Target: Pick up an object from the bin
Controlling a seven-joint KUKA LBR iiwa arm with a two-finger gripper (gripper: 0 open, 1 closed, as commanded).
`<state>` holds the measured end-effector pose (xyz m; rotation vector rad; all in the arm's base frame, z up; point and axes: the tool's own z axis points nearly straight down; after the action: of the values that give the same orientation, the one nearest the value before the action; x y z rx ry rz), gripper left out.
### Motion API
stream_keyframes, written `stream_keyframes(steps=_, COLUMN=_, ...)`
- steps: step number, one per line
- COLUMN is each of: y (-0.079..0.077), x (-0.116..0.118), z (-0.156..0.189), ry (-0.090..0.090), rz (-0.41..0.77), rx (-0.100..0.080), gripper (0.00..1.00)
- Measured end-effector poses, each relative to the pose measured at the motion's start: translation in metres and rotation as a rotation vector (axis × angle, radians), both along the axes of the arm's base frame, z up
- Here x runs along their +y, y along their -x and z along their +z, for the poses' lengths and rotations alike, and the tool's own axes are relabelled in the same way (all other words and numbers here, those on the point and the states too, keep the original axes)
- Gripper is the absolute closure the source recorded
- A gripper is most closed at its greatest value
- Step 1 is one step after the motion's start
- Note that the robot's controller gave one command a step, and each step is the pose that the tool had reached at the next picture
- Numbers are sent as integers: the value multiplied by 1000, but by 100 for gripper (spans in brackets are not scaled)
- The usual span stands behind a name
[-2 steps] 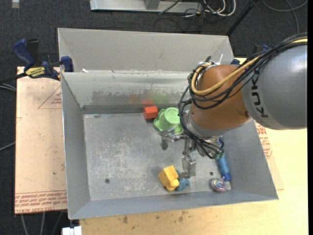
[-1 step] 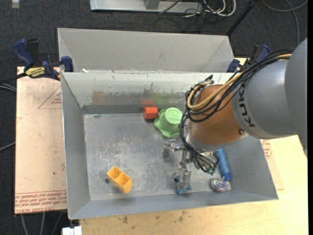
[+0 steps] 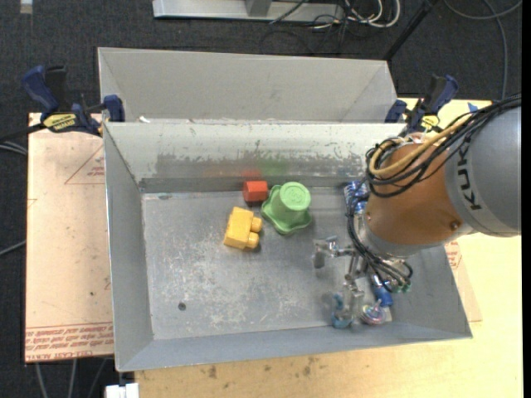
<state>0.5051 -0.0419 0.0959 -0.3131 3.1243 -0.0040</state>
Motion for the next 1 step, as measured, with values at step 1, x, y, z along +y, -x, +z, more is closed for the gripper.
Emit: stream_keyframes(steps=1, y=19, x=-66, z=-23, ry=-2, rz=-20, rx=-22, gripper=0)
